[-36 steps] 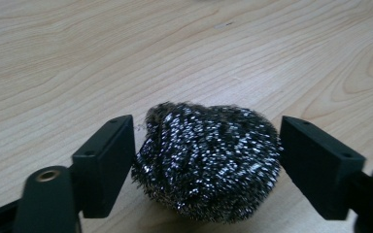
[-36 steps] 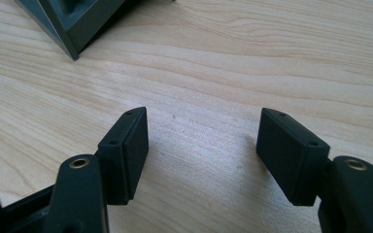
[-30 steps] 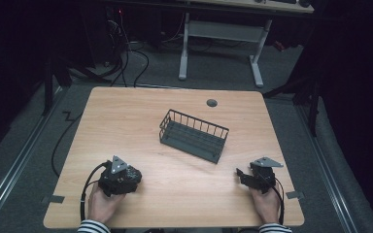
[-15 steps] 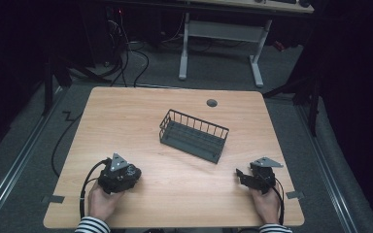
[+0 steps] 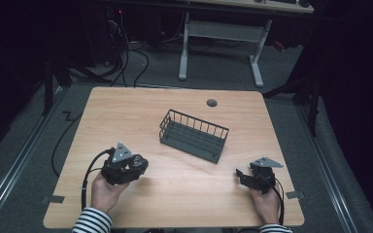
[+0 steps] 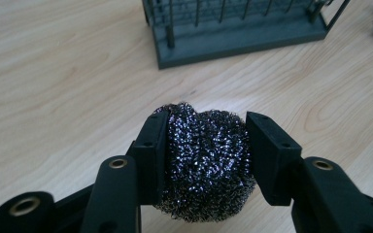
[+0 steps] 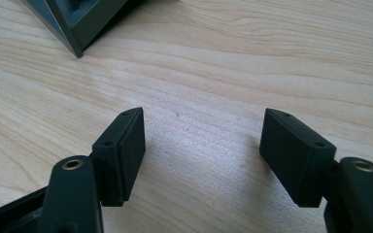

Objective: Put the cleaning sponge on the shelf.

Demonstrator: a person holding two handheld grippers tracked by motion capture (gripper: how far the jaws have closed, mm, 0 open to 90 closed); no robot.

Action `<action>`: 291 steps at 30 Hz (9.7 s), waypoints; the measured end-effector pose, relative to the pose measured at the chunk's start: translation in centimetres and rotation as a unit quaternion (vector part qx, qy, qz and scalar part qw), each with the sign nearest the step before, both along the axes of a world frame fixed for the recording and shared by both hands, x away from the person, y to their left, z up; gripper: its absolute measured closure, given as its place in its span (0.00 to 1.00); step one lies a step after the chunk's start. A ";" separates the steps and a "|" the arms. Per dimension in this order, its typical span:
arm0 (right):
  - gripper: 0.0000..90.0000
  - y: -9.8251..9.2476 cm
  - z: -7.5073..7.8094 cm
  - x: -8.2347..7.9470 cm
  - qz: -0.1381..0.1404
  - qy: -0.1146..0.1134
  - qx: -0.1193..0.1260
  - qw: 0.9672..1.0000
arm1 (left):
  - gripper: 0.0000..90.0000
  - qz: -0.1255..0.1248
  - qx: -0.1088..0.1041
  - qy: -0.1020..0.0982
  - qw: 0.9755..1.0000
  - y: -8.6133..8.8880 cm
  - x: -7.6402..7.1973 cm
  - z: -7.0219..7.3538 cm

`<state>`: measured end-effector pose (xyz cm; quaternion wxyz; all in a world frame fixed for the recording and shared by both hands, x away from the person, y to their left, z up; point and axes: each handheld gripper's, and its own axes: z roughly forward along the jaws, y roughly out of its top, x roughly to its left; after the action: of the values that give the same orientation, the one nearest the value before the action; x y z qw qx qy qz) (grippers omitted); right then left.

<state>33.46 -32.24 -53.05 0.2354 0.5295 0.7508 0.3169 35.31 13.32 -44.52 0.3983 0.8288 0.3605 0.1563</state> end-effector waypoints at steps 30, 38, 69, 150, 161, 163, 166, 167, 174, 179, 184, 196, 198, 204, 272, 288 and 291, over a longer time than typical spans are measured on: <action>0.37 0.1 0.0 0.1 -0.005 0.001 0.001 1.000 | 0.59 -0.044 -0.049 -0.029 0.997 -8.7 9.0 7.6; 0.37 0.1 0.0 0.1 -0.005 0.001 0.001 1.000 | 0.59 -0.035 -0.031 -0.019 0.999 -11.1 11.4 6.9; 0.37 0.0 0.0 0.1 -0.009 -0.001 0.001 1.000 | 0.34 0.016 0.001 0.019 1.000 -12.5 14.7 2.7; 0.37 0.1 0.0 0.0 -0.006 0.001 0.001 1.000 | 0.26 0.082 -0.078 -0.027 0.993 6.0 2.4 6.2; 0.37 0.1 0.0 0.0 -0.006 0.001 0.001 1.000 | 0.25 0.095 -0.085 -0.024 0.992 7.4 1.5 5.3; 0.37 0.1 0.0 0.0 -0.006 0.001 0.001 1.000 | 0.25 0.093 -0.093 -0.017 0.991 7.5 1.3 5.0; 0.37 0.1 0.0 0.0 -0.006 0.001 0.001 1.000 | 0.25 0.093 -0.101 -0.010 0.990 7.8 1.1 4.6; 0.37 0.1 0.0 0.0 -0.006 0.001 0.001 1.000 | 0.25 0.093 -0.102 -0.009 0.990 7.9 1.1 4.4; 0.36 0.1 0.0 0.0 -0.006 0.001 0.001 1.000 | 0.25 0.100 -0.109 0.004 0.989 8.4 0.6 3.0; 0.36 0.1 0.0 0.0 -0.006 0.001 0.001 1.000 | 0.25 0.105 -0.118 0.012 0.987 8.7 0.3 2.2; 0.36 0.1 0.0 0.0 -0.006 0.001 0.000 1.000 | 0.25 0.110 -0.114 0.020 0.987 8.8 0.1 1.1; 0.36 0.1 0.0 0.0 -0.006 0.001 0.000 1.000 | 0.26 0.118 -0.118 0.045 0.985 8.7 -0.2 -0.7; 0.36 0.1 0.0 0.0 -0.006 0.001 0.000 1.000 | 0.26 0.117 -0.115 0.047 0.985 8.7 -0.2 -0.9; 0.36 0.1 0.0 0.0 -0.006 0.001 0.000 1.000 | 0.26 0.106 -0.100 0.054 0.988 8.1 -0.2 -1.5; 0.36 0.1 0.0 0.0 -0.006 0.000 0.001 1.000 | 0.28 0.180 0.049 0.010 0.982 5.6 2.1 -8.5; 0.36 0.1 0.0 0.0 -0.005 0.000 0.001 1.000 | 0.25 0.183 0.022 0.019 0.983 6.3 2.2 -9.2; 0.36 0.1 0.0 0.0 -0.005 0.000 0.001 1.000 | 0.25 0.183 0.022 0.020 0.983 6.3 2.1 -9.2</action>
<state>33.47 -32.17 -53.06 0.2364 0.5337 0.7479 0.3160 37.46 19.65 -53.70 0.3371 0.7602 0.5105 0.2185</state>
